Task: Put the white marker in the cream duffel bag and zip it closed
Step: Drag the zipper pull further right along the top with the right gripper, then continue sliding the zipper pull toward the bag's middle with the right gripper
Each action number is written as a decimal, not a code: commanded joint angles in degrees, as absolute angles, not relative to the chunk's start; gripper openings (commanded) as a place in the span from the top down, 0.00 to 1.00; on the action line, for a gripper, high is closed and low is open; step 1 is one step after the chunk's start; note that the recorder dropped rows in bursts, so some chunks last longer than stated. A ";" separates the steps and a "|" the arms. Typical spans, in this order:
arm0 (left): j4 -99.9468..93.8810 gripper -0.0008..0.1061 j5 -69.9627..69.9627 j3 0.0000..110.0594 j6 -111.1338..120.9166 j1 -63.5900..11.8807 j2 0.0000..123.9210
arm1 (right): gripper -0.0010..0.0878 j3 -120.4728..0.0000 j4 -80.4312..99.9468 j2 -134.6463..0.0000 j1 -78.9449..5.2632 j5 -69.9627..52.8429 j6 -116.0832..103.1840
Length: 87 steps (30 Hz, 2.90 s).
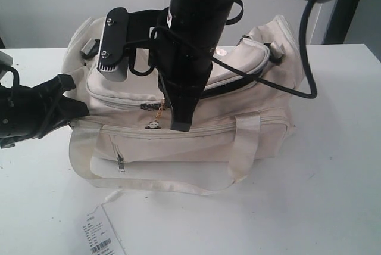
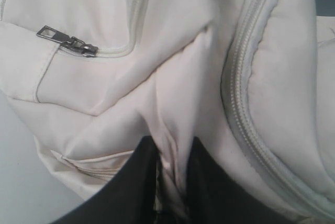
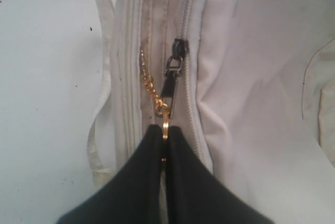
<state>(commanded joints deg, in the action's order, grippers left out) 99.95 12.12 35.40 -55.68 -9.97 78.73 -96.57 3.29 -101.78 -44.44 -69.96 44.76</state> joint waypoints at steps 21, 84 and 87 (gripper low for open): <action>99.95 0.99 12.12 35.40 -55.68 -9.97 78.73 | 0.99 -96.57 9.81 -101.78 -44.44 -69.96 42.13; 99.95 0.99 12.12 35.40 -55.68 -9.97 78.73 | 0.99 -96.57 15.03 -101.57 -42.70 -69.96 37.20; 99.95 0.99 12.12 35.40 -55.68 -9.97 78.73 | 0.99 -96.57 15.03 -101.57 -42.70 -69.96 37.20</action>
